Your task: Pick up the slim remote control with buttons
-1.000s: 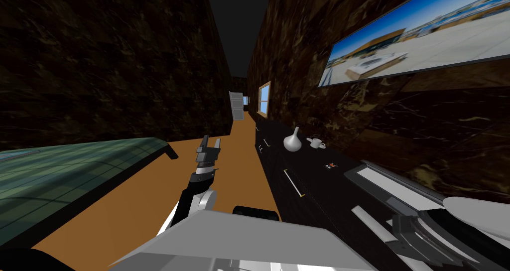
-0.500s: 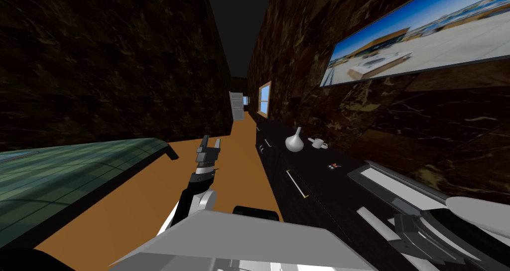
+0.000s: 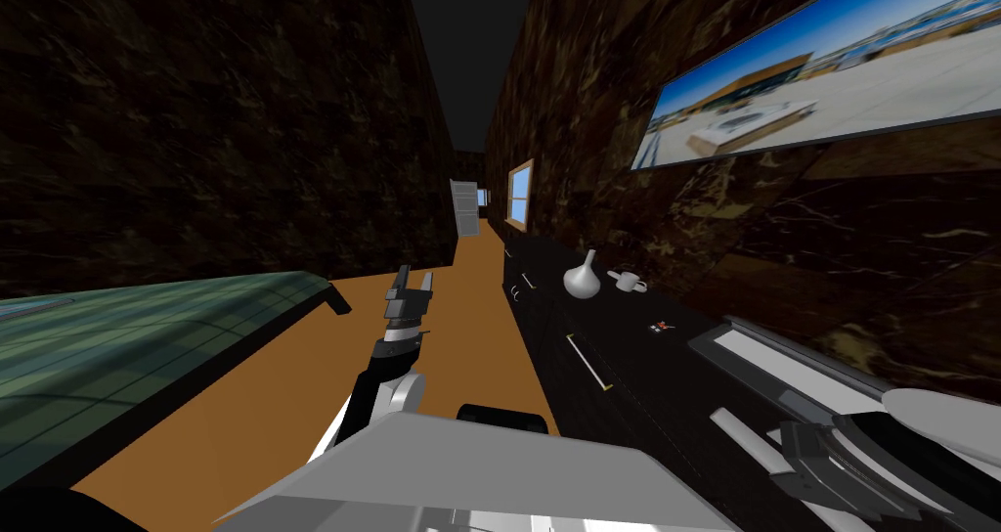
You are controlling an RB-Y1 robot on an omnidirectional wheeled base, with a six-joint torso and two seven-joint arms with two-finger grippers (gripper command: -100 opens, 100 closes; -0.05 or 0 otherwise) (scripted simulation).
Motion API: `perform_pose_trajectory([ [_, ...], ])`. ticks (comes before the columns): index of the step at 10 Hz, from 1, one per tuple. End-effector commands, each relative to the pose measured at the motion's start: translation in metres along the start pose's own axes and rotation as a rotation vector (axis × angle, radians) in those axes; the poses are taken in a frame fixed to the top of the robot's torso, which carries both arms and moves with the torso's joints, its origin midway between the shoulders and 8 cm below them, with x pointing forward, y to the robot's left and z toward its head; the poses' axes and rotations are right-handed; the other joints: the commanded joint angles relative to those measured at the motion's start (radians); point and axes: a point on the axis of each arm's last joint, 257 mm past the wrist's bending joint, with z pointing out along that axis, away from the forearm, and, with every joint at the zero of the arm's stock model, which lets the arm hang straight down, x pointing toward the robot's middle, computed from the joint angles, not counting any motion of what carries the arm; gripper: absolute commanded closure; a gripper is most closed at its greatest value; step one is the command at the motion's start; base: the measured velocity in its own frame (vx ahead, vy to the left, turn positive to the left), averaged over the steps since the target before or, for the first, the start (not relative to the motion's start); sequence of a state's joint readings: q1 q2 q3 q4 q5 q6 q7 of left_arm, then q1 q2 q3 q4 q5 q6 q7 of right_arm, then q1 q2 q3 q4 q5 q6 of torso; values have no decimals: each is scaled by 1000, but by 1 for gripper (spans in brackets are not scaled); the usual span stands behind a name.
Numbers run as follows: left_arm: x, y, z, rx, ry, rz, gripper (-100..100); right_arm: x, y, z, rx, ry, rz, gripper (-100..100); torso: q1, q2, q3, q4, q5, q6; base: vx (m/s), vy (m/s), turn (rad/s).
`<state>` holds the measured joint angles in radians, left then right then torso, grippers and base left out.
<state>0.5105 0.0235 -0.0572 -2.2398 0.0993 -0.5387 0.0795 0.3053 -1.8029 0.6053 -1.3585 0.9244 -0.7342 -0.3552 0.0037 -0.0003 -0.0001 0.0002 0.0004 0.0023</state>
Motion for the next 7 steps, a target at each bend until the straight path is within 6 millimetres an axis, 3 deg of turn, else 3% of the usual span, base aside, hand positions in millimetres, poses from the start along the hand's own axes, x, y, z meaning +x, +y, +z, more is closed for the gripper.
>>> perform_pose_trajectory([
  [1, 0, 0, 0, 0, 0, 0, 0, 7, -6, -1, 7, 6, 6, -100, 0, 0, 0, 0, 0, 0, 5, 32, -2],
  [7, 0, 0, 0, 0, 0, 0, 0, 21, -13, 9, -12, 6, 15, -100, 0, 0, 0, 0, 0, 0, 5, 39, -4],
])
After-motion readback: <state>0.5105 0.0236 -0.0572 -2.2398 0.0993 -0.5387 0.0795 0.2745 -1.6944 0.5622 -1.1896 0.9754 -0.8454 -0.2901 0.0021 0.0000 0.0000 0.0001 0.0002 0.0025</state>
